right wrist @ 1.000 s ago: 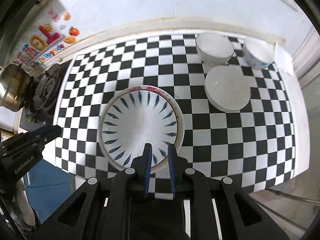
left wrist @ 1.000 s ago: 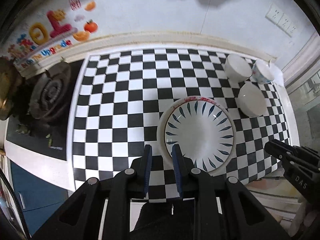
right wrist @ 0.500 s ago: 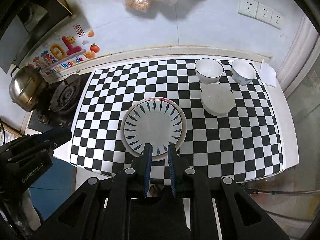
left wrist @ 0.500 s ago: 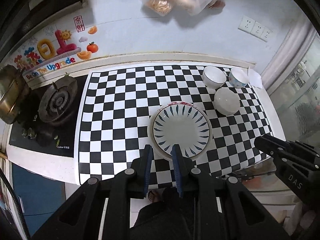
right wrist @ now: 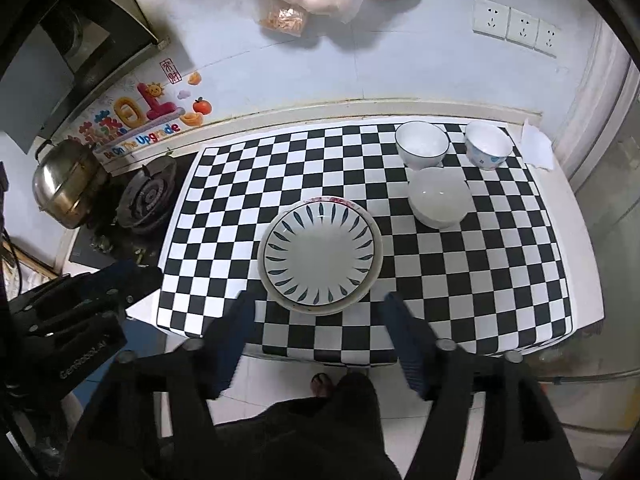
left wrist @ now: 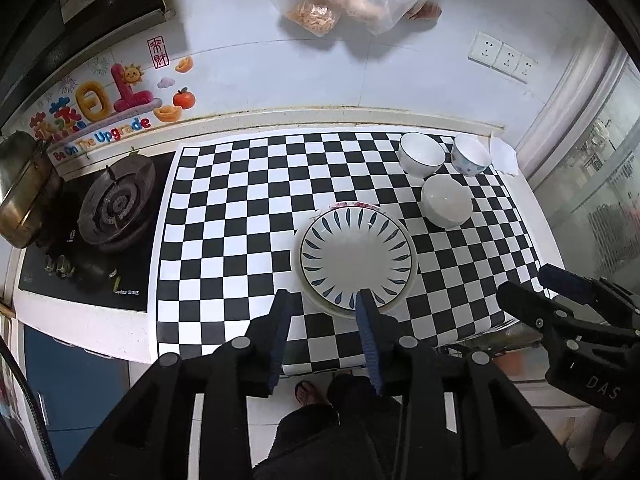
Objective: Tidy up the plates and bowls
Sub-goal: 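Move both tools to a plain white bowl and grasp its rim, then lift the white bowl with both tools and carry it to the other white bowl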
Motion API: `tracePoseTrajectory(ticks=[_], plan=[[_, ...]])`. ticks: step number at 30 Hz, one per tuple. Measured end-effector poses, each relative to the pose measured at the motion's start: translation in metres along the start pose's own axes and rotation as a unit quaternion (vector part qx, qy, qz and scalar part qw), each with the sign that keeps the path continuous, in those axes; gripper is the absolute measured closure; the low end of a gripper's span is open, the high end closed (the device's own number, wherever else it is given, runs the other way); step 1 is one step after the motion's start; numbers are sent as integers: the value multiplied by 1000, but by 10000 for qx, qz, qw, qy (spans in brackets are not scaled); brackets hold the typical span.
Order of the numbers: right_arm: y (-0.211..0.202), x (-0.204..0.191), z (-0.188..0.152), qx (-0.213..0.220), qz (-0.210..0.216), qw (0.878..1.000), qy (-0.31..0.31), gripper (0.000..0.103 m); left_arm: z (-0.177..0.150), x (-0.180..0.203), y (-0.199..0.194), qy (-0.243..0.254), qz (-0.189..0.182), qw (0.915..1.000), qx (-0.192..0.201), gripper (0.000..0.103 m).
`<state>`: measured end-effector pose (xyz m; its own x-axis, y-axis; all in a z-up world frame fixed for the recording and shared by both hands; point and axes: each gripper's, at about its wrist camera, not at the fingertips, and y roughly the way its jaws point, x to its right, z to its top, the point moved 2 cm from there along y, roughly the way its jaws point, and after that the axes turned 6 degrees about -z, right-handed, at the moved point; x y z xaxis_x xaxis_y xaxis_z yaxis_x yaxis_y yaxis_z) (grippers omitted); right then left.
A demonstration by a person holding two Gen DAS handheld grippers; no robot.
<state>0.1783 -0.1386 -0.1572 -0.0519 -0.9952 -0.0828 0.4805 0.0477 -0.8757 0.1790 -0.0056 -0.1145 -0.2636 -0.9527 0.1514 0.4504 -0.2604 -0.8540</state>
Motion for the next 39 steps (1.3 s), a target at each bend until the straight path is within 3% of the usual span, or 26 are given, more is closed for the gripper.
tracePoseTrajectory(ticks=[7, 14, 21, 25, 29, 31, 32, 34, 39], plan=[[6, 39, 14, 57, -97, 9992, 388, 31, 20, 20, 28, -52, -41, 9999, -123, 69], [39, 136, 52, 20, -403, 9939, 1028, 31, 68, 64, 116, -170, -498, 9957, -763, 69], [162, 245, 102, -751, 2, 9841, 1611, 32, 123, 110, 252, -359, -758, 9828, -1646, 69], [231, 268, 123, -1253, 222, 9801, 1525, 37, 140, 125, 320, -523, -804, 9730, -2098, 69], [296, 277, 135, -1738, 324, 9756, 1304, 48, 144, 133, 366, -639, -851, 9631, -2472, 70], [320, 279, 135, -1972, 458, 9711, 1266, 63, 144, 137, 379, -601, -864, 9606, -2571, 75], [331, 280, 135, -2075, 524, 9686, 1268, 75, 143, 139, 383, -589, -858, 9607, -2574, 85], [344, 280, 132, -2205, 637, 9649, 1279, 91, 142, 144, 384, -522, -755, 9623, -2562, 86], [339, 277, 128, -2238, 607, 9661, 1130, 93, 127, 156, 367, -426, -718, 9636, -2538, 86]])
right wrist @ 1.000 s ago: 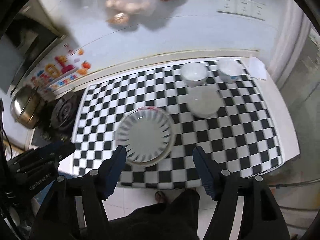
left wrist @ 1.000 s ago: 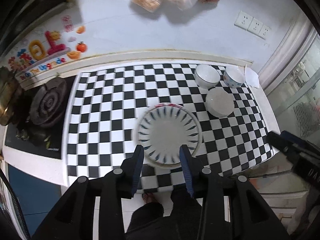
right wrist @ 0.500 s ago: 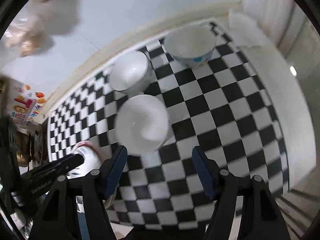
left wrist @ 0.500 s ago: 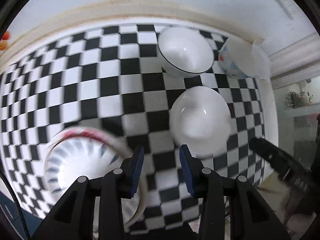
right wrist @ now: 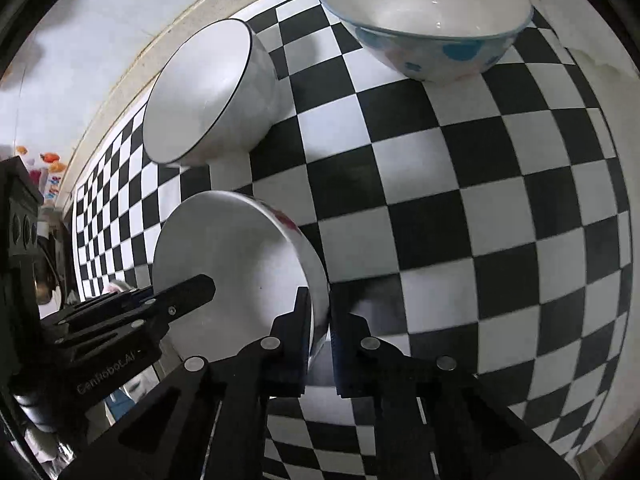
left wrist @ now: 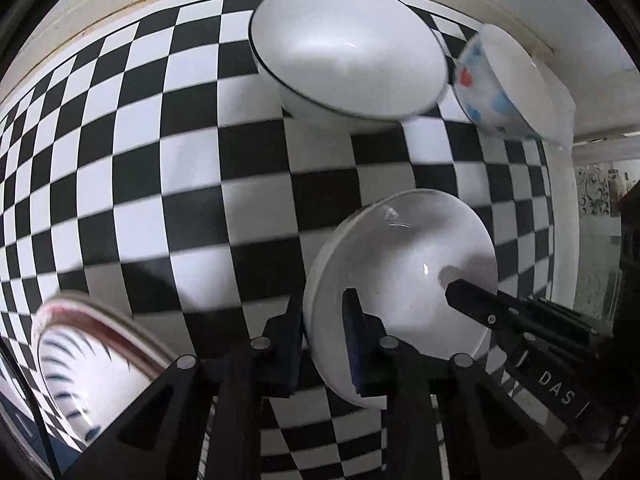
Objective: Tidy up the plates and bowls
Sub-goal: 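Lift the white bowl with both tools and carry it to the other white bowl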
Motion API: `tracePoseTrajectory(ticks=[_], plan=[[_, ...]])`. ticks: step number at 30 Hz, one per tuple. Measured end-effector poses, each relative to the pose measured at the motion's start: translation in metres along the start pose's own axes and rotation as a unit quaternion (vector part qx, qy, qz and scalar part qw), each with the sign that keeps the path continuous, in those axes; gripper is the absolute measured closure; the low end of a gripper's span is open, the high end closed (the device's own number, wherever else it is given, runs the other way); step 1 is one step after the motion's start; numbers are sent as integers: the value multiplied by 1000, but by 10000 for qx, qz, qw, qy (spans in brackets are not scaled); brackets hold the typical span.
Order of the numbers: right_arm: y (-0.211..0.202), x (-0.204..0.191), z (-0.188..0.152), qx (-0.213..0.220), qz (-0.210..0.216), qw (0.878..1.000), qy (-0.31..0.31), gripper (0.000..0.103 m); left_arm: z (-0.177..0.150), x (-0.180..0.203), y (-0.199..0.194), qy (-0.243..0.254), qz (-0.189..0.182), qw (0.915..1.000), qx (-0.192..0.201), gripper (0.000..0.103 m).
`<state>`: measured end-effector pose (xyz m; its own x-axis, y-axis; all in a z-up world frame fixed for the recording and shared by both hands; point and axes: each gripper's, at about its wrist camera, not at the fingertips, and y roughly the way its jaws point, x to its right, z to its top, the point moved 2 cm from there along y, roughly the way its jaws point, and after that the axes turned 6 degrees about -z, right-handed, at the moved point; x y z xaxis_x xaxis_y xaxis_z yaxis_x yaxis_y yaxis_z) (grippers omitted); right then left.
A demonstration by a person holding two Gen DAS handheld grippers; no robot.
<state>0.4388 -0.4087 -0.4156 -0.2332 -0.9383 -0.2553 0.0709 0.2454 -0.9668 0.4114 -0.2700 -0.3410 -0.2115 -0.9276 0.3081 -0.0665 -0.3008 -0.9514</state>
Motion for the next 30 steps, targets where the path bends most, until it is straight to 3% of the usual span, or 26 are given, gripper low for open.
tracePoseTrajectory(ticks=[9, 14, 30], plan=[[-20, 6, -49, -194, 55, 9996, -179, 93, -51, 12, 6, 49, -63, 9996, -272, 86], [-22, 11, -70, -252, 3, 9994, -229, 93, -62, 18, 18, 79, -16, 9990, -438, 86], [-10, 23, -77, -458, -19, 9988, -159, 93, -72, 39, 32, 209, 180, 9985, -474, 86]])
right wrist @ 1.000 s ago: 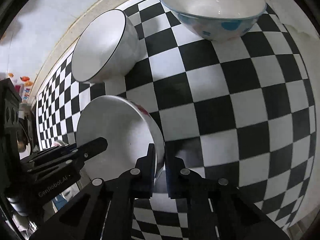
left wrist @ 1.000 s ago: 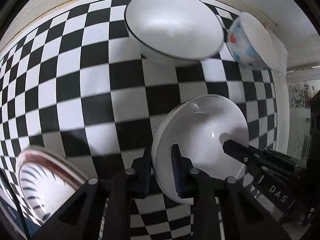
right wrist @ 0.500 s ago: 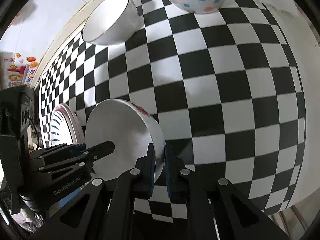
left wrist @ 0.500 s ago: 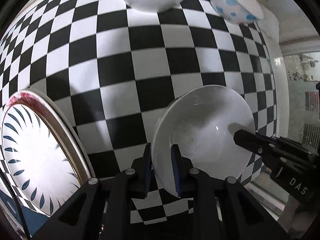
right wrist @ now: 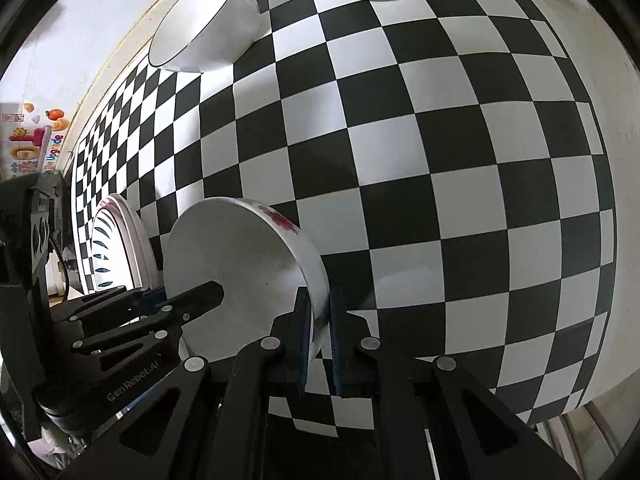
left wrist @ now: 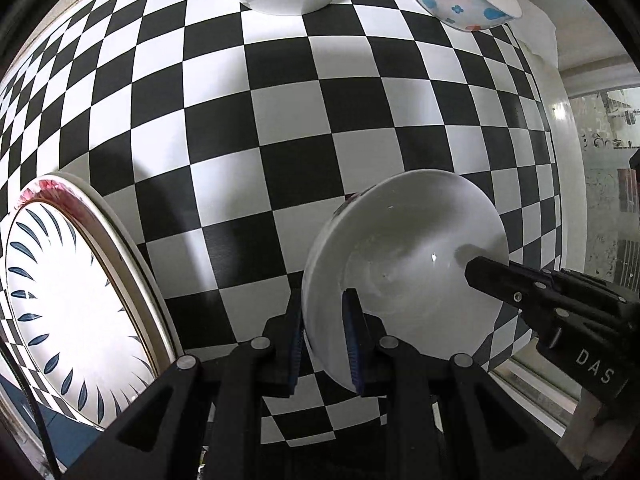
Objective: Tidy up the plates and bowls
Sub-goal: 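Lift the white bowl with both tools and carry it to the other white bowl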
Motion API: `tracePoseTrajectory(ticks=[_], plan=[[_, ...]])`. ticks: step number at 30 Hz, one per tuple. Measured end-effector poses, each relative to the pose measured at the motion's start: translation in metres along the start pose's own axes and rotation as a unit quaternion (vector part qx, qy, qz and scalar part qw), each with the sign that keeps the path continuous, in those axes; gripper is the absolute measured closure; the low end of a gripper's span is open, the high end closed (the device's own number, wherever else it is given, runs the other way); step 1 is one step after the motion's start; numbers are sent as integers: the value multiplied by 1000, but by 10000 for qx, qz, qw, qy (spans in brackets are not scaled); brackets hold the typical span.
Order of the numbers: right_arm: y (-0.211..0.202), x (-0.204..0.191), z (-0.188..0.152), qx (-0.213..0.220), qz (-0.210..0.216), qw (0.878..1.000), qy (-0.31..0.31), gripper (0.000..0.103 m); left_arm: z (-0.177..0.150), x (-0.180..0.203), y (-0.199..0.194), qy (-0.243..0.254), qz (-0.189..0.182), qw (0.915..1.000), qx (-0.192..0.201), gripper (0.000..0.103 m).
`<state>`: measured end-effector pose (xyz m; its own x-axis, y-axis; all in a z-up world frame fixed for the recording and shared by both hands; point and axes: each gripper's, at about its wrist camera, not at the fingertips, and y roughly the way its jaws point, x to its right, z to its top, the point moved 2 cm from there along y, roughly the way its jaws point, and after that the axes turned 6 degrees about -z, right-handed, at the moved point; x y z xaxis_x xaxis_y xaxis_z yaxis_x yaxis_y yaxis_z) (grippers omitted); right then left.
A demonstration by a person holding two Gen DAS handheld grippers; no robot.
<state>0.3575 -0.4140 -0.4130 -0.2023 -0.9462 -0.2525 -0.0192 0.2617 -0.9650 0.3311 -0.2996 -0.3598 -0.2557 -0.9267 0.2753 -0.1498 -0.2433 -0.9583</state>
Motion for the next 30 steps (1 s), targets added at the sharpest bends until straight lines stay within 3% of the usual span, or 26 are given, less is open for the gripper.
tracePoseTrajectory(ticks=[4, 8, 11, 12, 15, 17, 21, 23, 28, 29, 30], plan=[[0, 3, 3, -117, 54, 9999, 37, 92, -3, -4, -7, -24, -10, 10000, -24, 86], [-16, 11, 9, -194, 185, 9996, 98, 91, -7, -9, -48, -85, -7, 9995, 311, 85], [-47, 15, 19, 147, 63, 9998, 73, 90, 3, -18, -86, -253, -82, 9973, 690, 84], [-57, 14, 24, 252, 35, 9997, 51, 88, 9, -22, -96, -306, -139, 9963, 791, 78], [-82, 9, 50, 529, 208, 9984, 1, 72, 46, -35, -116, -415, -353, 9935, 1001, 68], [-90, 2, 76, 685, 289, 9972, -36, 64, 78, -46, -121, -532, -484, 9918, 1058, 68], [-87, -22, 141, 825, 552, 9950, -59, 63, 138, -68, -110, -789, -752, 9895, 948, 68], [-78, -34, 168, 790, 657, 9947, -73, 63, 162, -75, -103, -794, -709, 9905, 868, 68], [-45, -56, 224, 550, 361, 9977, -187, 64, 197, -81, -75, -679, -568, 9942, 616, 68], [-38, -58, 231, 492, 285, 9982, -208, 64, 201, -81, -69, -669, -512, 9949, 560, 71], [-30, -59, 239, 422, 188, 9987, -213, 65, 204, -81, -64, -651, -507, 9951, 543, 81]])
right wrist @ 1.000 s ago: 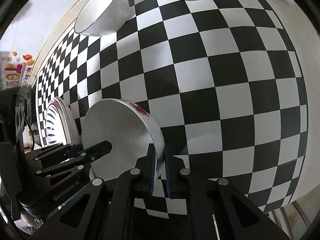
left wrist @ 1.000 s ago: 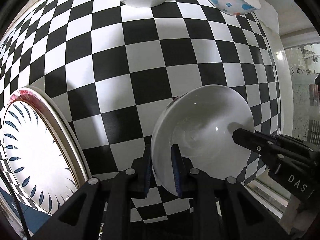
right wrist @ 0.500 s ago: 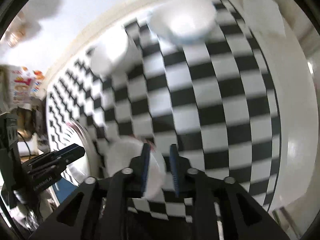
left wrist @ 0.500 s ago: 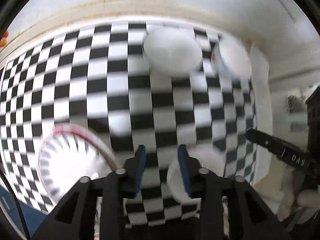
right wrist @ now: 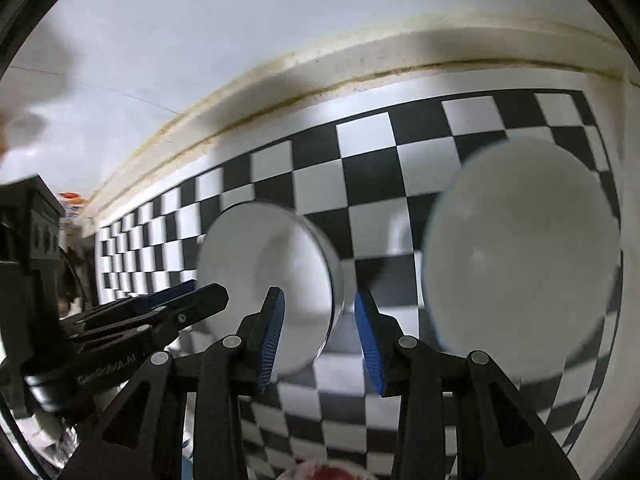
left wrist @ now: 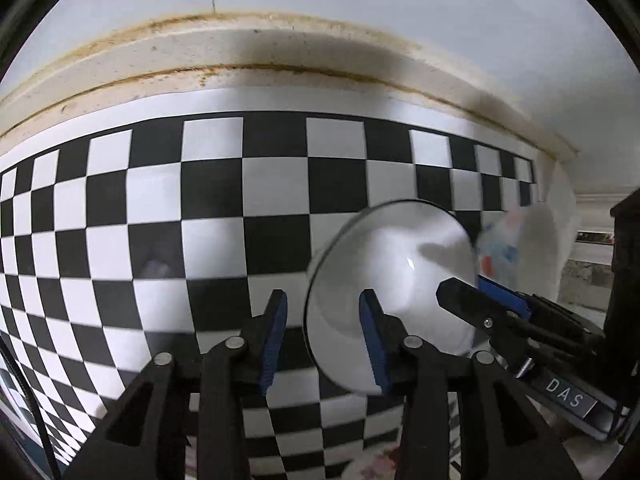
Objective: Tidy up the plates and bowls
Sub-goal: 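Lift the white bowl with both tools and carry it to the other white bowl, then lower the white bowl into the other white bowl and open both tools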
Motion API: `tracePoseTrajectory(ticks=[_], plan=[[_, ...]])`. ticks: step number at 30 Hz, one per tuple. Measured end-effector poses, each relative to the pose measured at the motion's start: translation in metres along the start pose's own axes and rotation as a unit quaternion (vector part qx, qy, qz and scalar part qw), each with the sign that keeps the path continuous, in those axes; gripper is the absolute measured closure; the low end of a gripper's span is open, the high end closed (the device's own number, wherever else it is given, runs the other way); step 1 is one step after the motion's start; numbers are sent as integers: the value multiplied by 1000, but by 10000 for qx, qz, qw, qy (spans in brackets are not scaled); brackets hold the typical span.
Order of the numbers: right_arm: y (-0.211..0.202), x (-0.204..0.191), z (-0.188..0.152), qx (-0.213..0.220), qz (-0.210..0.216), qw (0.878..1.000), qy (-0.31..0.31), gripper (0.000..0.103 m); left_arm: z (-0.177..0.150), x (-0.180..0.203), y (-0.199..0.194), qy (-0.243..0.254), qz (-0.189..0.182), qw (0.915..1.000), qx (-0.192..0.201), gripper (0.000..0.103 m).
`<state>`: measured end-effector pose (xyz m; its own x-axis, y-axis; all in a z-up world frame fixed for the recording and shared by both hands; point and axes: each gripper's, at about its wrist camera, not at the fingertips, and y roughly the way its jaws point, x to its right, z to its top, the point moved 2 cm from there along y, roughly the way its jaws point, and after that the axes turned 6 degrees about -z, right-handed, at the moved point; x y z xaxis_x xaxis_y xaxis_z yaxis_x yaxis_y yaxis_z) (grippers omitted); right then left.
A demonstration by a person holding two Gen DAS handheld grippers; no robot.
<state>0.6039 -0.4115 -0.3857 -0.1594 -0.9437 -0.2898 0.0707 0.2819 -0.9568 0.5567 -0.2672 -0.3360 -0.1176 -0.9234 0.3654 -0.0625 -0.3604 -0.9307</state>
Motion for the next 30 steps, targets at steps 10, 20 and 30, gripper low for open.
tracePoseTrajectory(ticks=[10, 20, 30], plan=[[21, -1, 3, -109, -266, 9996, -36, 93, -11, 4, -7, 96, 236, 9995, 179, 87], [-32, -16, -39, 221, -198, 9995, -60, 93, -59, 34, -60, 554, 270, 9968, 514, 87], [-101, -5, -127, 560, -215, 9982, 18, 93, -132, 67, -77, 991, 142, 9934, 562, 87]])
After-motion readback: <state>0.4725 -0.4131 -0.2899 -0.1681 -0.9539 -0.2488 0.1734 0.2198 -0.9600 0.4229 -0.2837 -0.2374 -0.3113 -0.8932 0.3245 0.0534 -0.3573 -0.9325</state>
